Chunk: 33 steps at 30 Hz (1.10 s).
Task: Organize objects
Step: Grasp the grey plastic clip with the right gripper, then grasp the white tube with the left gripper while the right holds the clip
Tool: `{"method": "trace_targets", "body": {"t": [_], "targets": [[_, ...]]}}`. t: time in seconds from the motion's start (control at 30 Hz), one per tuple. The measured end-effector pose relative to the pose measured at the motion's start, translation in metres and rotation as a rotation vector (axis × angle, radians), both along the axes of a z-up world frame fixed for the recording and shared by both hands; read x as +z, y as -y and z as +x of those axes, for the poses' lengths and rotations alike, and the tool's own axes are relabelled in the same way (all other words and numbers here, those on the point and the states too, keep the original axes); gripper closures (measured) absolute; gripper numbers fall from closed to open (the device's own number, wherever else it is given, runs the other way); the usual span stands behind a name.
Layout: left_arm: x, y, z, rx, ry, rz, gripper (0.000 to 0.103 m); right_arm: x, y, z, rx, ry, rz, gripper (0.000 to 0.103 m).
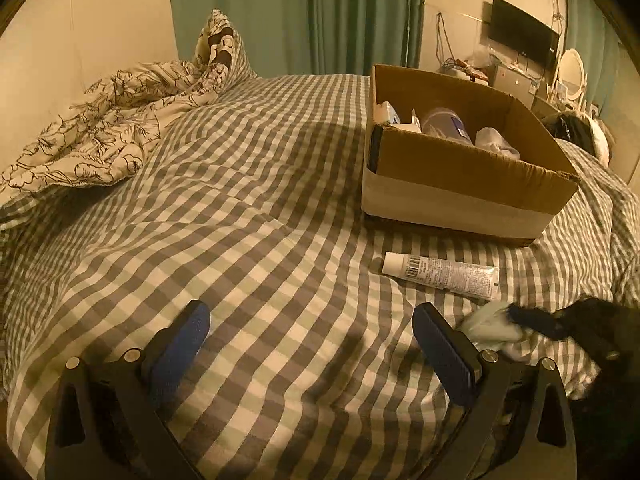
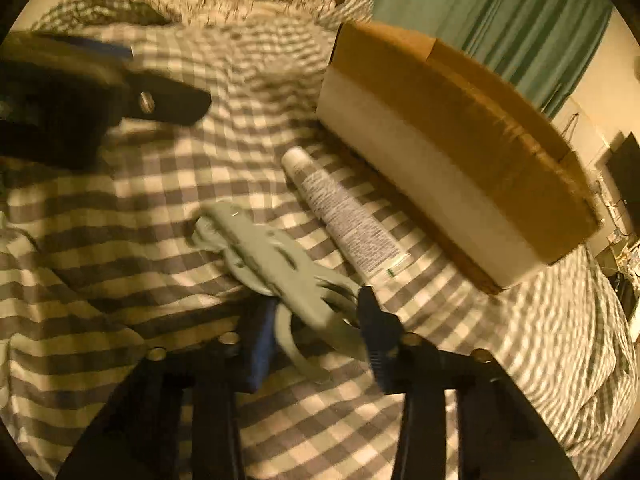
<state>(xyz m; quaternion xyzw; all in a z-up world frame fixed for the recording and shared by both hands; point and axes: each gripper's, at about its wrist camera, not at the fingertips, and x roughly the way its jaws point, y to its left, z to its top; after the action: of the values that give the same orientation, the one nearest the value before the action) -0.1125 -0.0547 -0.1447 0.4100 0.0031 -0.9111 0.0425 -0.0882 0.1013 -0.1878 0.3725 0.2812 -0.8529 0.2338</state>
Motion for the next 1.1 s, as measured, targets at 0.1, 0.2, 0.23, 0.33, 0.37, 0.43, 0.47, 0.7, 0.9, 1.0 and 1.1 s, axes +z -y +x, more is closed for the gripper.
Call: {"method": "trace_targets", "body": {"t": [0.1,0.2,0.23,0.33,0.37,0.43,0.47,0.7,0.9,1.0,1.1], "targets": [[0.002,-0.004,0.001,0.002,0.0,-0.021,0.0,0.023,-0.014,0.008,-0.044,-0.035,-0.076,0.078],[0.005,-0.012,0.0,0.001,0.01,-0.042,0.0,0.048,-0.036,0.012,-0.108,-0.038,-0.156,0.088],[0.007,-0.018,-0.001,-0.007,0.008,-0.046,0.0,0.053,-0.044,0.012,-0.13,-0.022,-0.19,0.09],[0.013,-0.033,-0.004,-0.035,-0.001,-0.037,0.0,0.069,-0.074,0.01,-0.213,0.029,-0.309,0.09],[0.015,-0.04,-0.006,-0.043,-0.005,-0.036,0.0,0.074,-0.082,0.006,-0.243,0.045,-0.345,0.09],[0.015,-0.054,-0.014,-0.056,-0.005,-0.031,0.0,0.079,-0.097,0.003,-0.282,0.055,-0.381,0.09],[0.014,-0.06,-0.018,-0.056,-0.001,-0.024,0.0,0.079,-0.101,-0.001,-0.298,0.054,-0.386,0.09],[-0.022,-0.088,-0.06,0.091,0.02,-0.052,0.0,0.078,-0.135,-0.01,-0.382,0.043,-0.416,0.09],[-0.063,-0.087,-0.096,0.149,0.126,0.021,0.0,0.062,-0.143,-0.018,-0.4,0.076,-0.419,0.09],[-0.069,-0.083,-0.096,0.122,0.129,0.069,0.014,0.056,-0.144,-0.021,-0.404,0.097,-0.42,0.09],[-0.062,-0.081,-0.087,0.031,0.132,0.128,0.059,0.054,-0.144,-0.02,-0.406,0.1,-0.42,0.09]]}}
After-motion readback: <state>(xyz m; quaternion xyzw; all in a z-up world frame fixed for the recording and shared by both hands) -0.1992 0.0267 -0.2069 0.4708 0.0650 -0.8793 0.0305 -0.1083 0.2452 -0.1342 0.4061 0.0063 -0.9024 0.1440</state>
